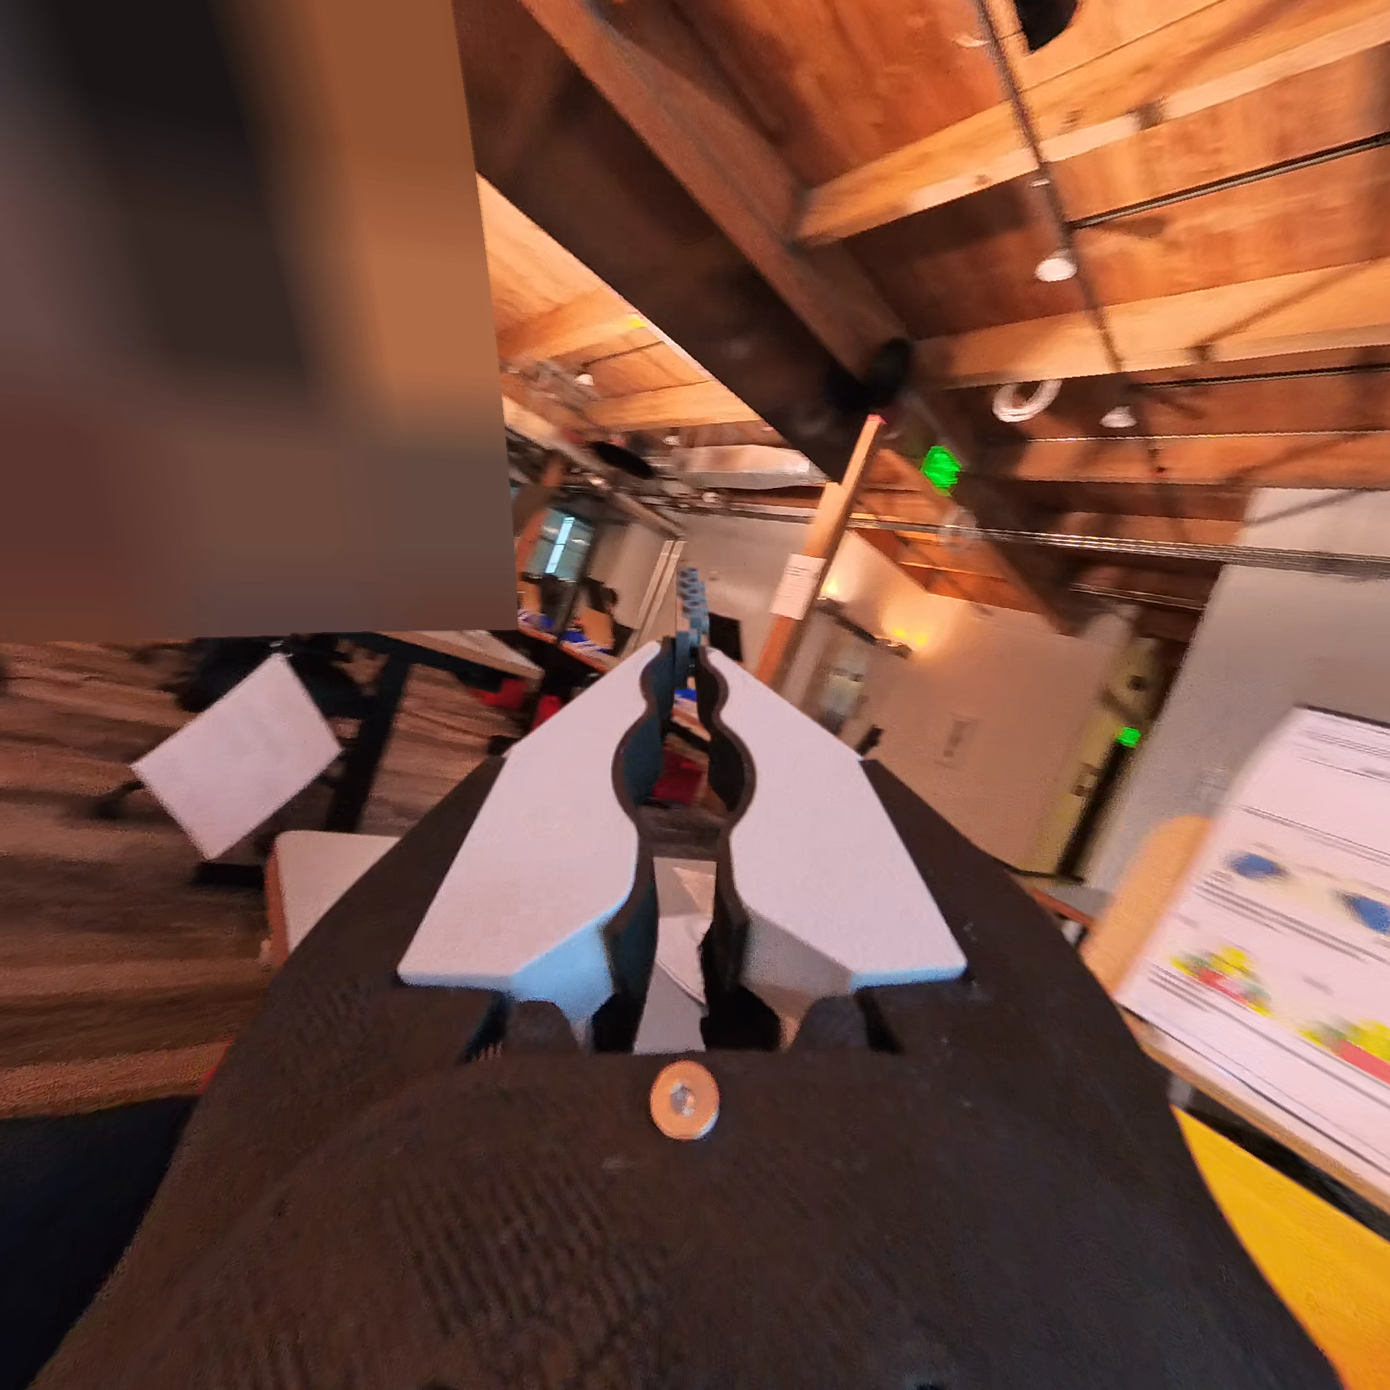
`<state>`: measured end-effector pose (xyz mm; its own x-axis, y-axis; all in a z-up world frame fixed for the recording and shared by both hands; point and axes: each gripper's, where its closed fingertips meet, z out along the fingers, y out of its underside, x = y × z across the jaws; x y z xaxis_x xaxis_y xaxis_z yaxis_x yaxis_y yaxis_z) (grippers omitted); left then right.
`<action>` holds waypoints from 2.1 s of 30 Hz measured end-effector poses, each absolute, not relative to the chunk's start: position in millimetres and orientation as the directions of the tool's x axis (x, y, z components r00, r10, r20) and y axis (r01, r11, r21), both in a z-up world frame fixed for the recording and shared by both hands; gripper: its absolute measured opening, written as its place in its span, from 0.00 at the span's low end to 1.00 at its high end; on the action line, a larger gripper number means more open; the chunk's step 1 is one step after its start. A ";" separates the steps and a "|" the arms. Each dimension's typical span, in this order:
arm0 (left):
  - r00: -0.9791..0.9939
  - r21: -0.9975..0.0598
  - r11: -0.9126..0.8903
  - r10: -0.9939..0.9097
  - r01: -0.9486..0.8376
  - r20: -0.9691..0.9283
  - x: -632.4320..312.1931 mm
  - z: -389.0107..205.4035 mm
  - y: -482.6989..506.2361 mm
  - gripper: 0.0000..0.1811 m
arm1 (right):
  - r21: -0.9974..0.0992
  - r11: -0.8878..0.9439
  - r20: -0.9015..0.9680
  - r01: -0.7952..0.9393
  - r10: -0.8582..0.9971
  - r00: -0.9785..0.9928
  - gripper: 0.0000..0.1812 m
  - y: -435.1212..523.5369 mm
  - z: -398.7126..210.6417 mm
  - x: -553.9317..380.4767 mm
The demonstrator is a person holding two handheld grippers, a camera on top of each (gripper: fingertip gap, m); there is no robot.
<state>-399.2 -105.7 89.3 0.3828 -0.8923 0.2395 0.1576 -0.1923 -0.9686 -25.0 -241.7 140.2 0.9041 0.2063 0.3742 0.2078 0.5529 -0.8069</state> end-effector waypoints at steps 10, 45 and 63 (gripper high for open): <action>0.418 -0.958 -0.173 -0.871 0.229 0.257 -468.7 78.0 -109.8 0.09 | -0.853 0.369 0.508 0.368 0.428 0.748 0.02 -175.4 83.6 -137.6; -0.744 -0.982 -0.165 -0.643 -0.095 0.180 70.1 116.9 -196.4 0.10 | -0.876 0.325 0.397 0.355 0.072 0.915 0.01 -292.0 163.4 142.2; -0.599 -0.988 -0.074 -0.801 0.133 -0.020 103.2 163.4 -123.1 0.11 | -0.803 0.399 0.574 0.443 0.319 0.754 0.01 -144.8 223.7 118.9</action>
